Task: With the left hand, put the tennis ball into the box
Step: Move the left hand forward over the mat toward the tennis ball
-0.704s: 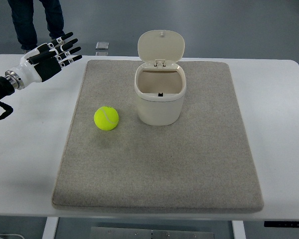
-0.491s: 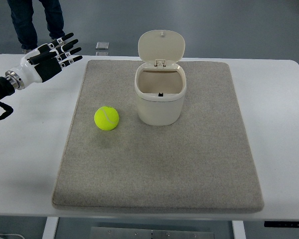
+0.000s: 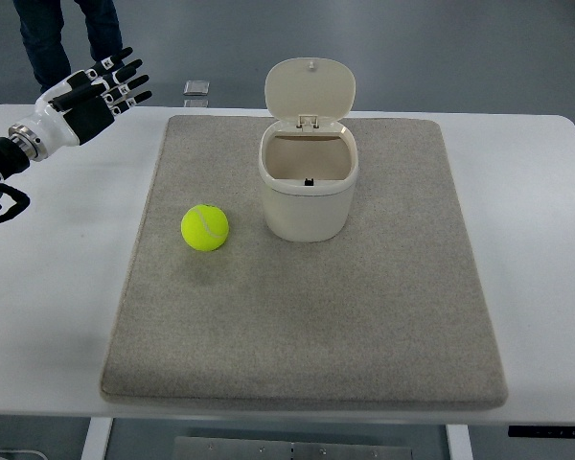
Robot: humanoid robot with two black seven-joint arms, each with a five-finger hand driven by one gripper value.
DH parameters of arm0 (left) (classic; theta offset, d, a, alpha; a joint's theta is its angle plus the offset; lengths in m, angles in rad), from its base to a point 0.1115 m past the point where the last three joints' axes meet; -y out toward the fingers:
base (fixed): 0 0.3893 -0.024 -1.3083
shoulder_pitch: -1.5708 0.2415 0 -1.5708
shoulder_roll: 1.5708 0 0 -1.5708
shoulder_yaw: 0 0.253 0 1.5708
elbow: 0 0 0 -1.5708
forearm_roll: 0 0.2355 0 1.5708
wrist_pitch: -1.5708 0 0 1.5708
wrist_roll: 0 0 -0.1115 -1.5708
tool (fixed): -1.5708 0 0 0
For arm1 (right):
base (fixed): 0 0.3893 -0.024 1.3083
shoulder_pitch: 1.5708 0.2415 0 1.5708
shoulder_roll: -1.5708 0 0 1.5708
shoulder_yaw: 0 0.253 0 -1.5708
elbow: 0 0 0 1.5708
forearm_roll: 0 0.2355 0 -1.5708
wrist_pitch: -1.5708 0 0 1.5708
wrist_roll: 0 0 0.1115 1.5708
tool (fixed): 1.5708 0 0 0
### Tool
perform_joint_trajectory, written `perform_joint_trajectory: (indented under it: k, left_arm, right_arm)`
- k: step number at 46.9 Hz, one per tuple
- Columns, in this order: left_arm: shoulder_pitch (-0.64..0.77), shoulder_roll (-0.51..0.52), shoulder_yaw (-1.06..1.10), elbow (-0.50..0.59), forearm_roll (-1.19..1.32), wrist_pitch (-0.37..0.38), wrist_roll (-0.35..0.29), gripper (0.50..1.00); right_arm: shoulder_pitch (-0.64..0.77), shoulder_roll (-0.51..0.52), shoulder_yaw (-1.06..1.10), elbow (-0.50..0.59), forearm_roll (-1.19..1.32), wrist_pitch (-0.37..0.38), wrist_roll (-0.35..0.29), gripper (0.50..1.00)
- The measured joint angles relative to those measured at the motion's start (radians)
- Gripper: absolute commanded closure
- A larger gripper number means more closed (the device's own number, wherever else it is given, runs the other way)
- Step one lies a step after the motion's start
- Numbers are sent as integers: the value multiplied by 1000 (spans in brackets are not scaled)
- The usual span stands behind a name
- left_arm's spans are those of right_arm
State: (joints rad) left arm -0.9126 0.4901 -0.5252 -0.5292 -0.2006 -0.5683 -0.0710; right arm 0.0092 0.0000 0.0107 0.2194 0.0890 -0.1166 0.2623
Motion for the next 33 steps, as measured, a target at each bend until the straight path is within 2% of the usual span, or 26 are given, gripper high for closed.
perform_joint_trajectory:
  k: [11, 33]
  left_arm:
    - [0, 3, 7, 4, 18, -15, -96, 506]
    - [-3, 71, -2, -3, 260, -20, -105, 506]
  right_arm:
    - [0, 0, 0, 0, 0, 0, 0, 562]
    - [0, 0, 0, 0, 0, 0, 0, 562]
